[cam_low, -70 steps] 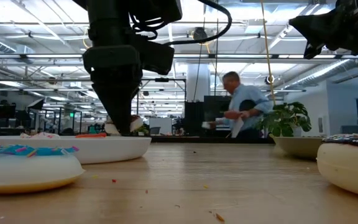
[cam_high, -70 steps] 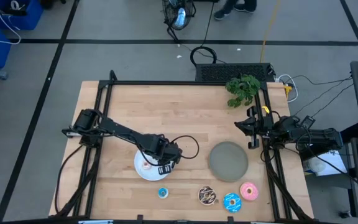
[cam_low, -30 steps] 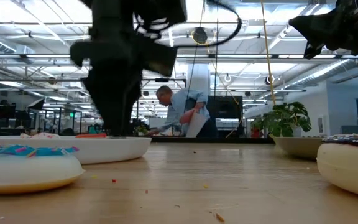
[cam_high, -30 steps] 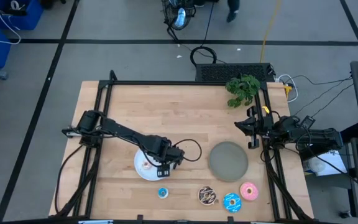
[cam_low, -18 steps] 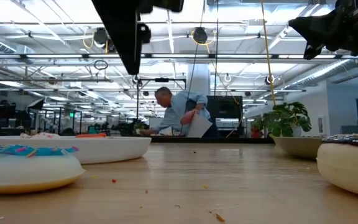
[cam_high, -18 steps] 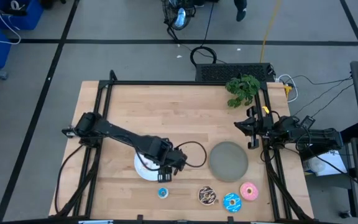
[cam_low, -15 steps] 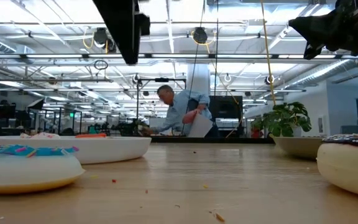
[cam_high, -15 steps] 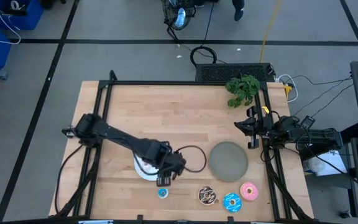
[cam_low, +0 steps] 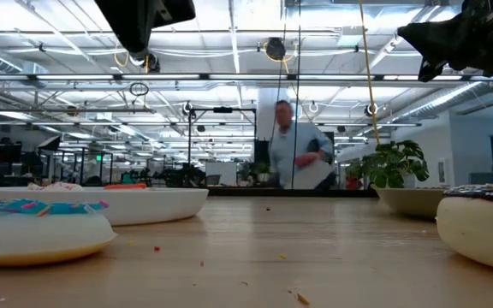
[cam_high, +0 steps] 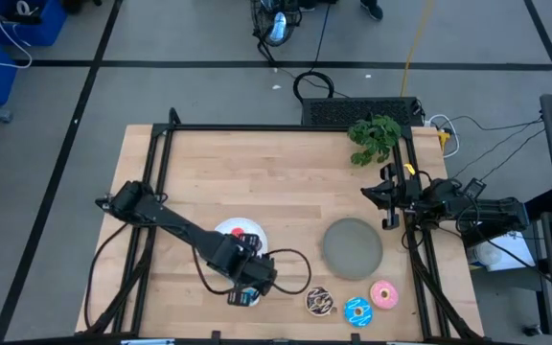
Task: Pick & Place donuts
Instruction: Put the small blue donut on the white plate
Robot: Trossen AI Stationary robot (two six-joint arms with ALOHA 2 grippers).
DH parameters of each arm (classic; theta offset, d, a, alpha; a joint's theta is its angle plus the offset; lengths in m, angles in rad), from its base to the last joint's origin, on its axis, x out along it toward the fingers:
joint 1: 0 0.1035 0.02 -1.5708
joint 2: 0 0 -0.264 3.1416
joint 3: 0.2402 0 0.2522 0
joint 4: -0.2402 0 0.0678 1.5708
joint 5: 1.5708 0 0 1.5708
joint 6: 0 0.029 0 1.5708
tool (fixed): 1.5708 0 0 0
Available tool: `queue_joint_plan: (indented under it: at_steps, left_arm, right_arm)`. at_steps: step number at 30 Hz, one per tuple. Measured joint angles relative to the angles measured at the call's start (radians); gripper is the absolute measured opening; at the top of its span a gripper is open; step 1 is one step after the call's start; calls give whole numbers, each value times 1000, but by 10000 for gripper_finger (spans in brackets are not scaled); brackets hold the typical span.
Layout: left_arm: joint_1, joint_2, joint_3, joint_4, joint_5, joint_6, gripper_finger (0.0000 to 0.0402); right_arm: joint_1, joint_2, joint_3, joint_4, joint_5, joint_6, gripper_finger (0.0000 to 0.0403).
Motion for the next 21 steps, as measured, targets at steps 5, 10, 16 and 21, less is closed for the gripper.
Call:
queue_joint_plan:
  at_steps: [5, 10, 16, 21]
  left_arm:
    - [-6, 0, -11, 69, -7, -10, 6]
    - [-8, 0, -23, 101, 0, 15, 6]
    - [-8, 0, -23, 107, -6, 3, 16]
    - [-7, 0, -23, 108, -15, -2, 11]
  right_arm:
    - [0, 0, 0, 0, 0, 0, 0]
    - [0, 0, 0, 0, 0, 0, 0]
    - [0, 0, 0, 1, 0, -1, 0]
    - [0, 0, 0, 1, 0, 0, 0]
